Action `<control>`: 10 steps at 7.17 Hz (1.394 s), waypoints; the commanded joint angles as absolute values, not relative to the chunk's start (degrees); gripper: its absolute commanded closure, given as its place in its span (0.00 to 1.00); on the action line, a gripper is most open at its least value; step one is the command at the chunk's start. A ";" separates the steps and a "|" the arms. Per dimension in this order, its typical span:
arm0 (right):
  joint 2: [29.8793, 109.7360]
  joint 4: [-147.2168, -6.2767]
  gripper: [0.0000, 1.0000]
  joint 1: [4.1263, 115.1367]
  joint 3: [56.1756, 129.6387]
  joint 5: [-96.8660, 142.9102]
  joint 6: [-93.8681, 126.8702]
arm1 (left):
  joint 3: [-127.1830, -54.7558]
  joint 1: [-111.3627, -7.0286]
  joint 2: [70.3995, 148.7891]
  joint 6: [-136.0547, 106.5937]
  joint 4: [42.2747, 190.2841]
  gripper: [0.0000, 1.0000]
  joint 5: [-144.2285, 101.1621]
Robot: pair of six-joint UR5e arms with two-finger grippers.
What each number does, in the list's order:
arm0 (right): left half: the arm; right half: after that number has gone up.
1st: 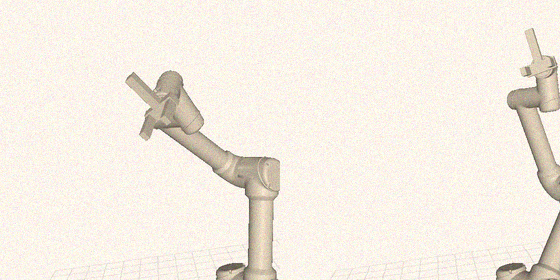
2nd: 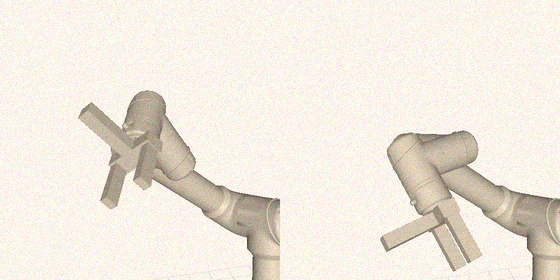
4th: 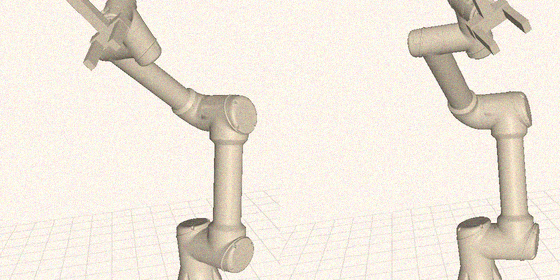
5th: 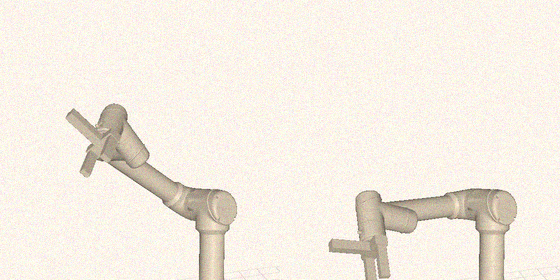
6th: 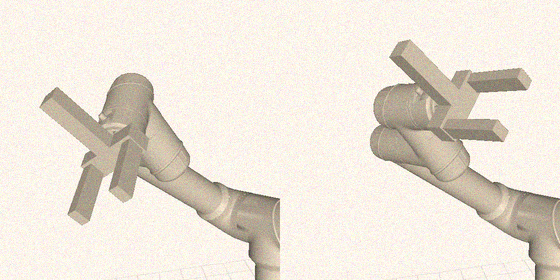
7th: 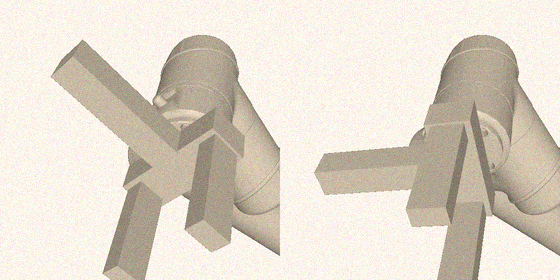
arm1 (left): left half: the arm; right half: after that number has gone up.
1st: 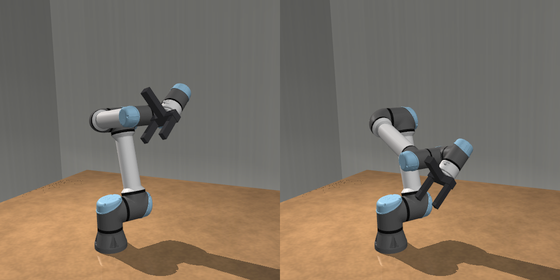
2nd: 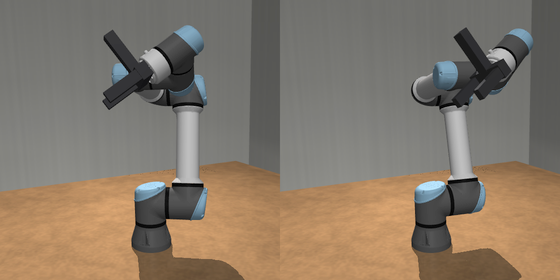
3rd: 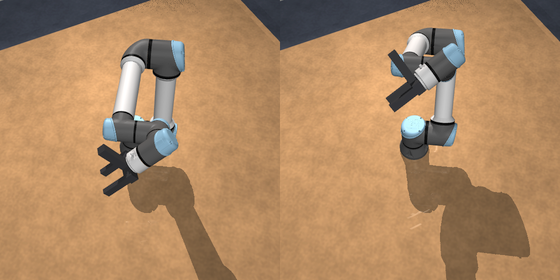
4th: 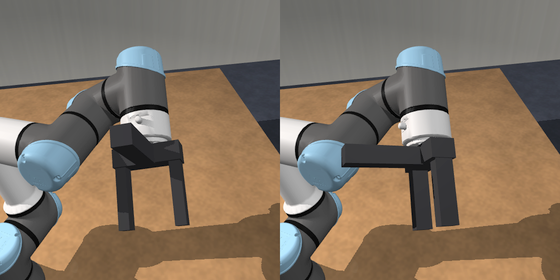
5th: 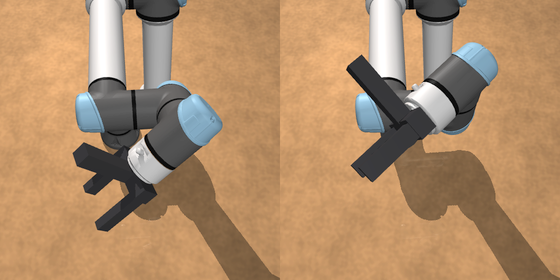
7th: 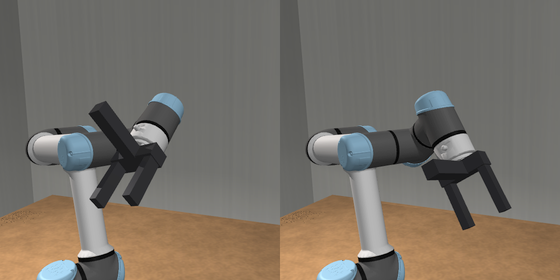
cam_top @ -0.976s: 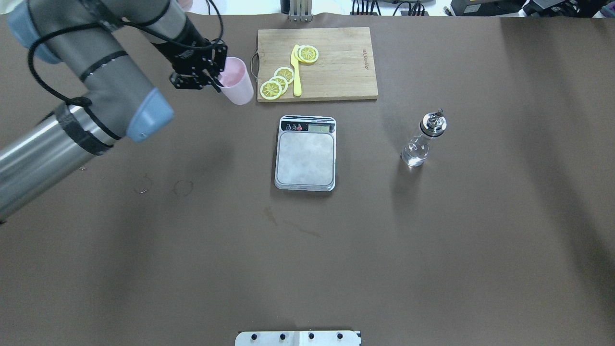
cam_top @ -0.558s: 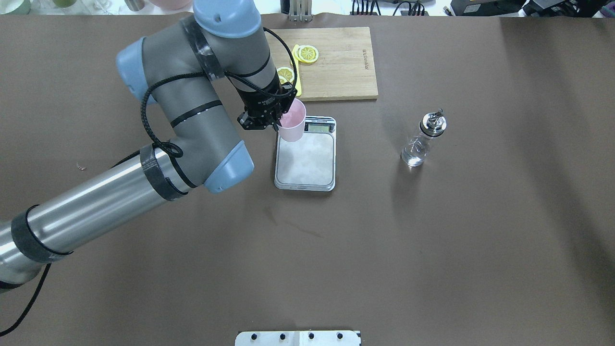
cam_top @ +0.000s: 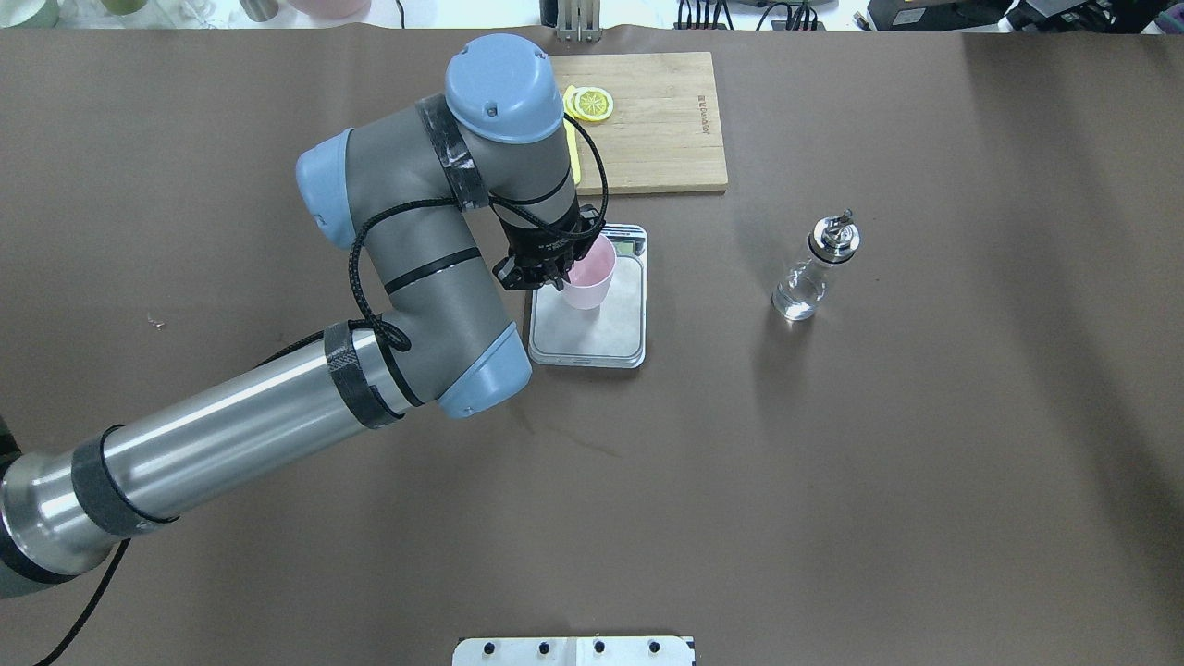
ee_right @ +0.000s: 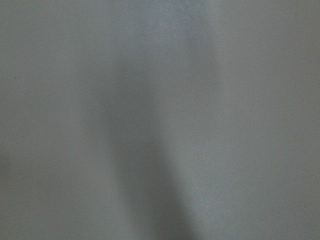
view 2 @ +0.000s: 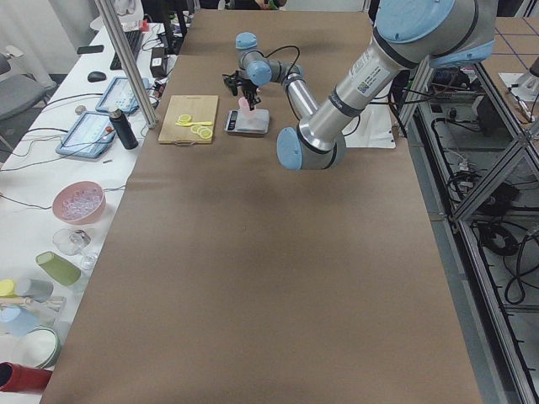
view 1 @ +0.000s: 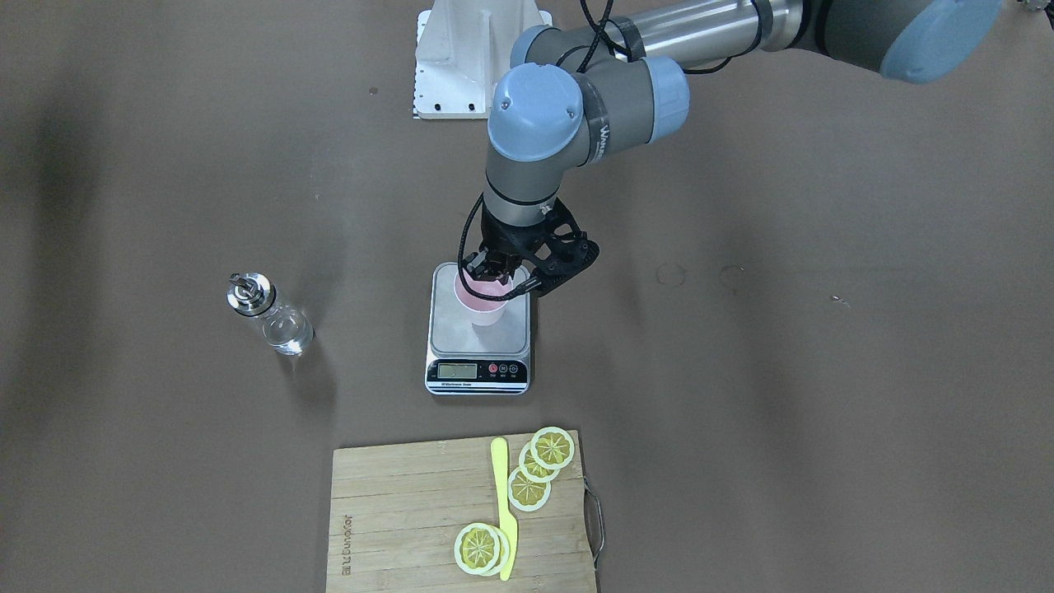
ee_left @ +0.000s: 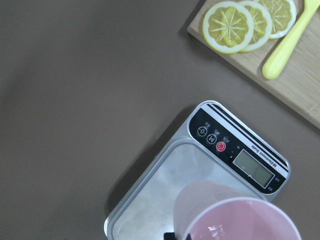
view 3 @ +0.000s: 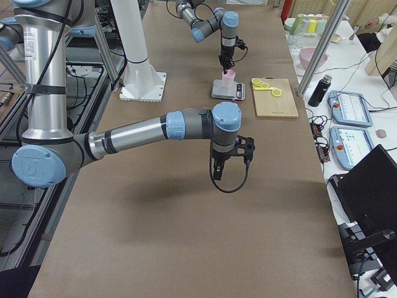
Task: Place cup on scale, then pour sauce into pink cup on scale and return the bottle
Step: 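Carry the pink cup with the left gripper onto the scale tray, then open the left gripper and withdraw it from the cup while the right arm moves in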
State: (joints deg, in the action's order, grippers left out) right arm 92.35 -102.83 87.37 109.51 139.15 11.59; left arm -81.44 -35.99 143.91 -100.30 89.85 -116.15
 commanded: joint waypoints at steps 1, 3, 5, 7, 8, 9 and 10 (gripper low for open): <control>92.29 -102.83 0.00 87.36 109.69 139.22 11.43 | -81.04 -35.25 143.97 -100.02 90.00 0.72 -115.84; 92.29 -101.44 0.00 87.36 109.69 139.22 11.42 | -82.51 -35.07 143.35 -99.76 91.41 0.02 -113.32; 91.76 -98.10 0.00 86.14 113.17 138.43 11.52 | -95.81 -36.90 136.28 -95.39 89.84 0.02 -113.38; 91.32 -93.38 0.00 84.91 119.95 138.78 11.34 | -103.77 -39.53 128.61 -91.16 87.90 0.02 -113.38; 90.27 -89.51 0.00 82.47 120.06 138.34 12.99 | -106.15 -41.55 125.54 -88.27 87.89 0.02 -113.38; 89.65 -87.91 0.00 78.27 122.41 134.86 17.88 | -107.74 -43.83 122.20 -83.11 87.89 0.02 -113.47; 89.74 -83.28 0.00 75.26 124.00 130.65 24.54 | -108.28 -45.95 120.17 -79.66 87.80 0.02 -113.73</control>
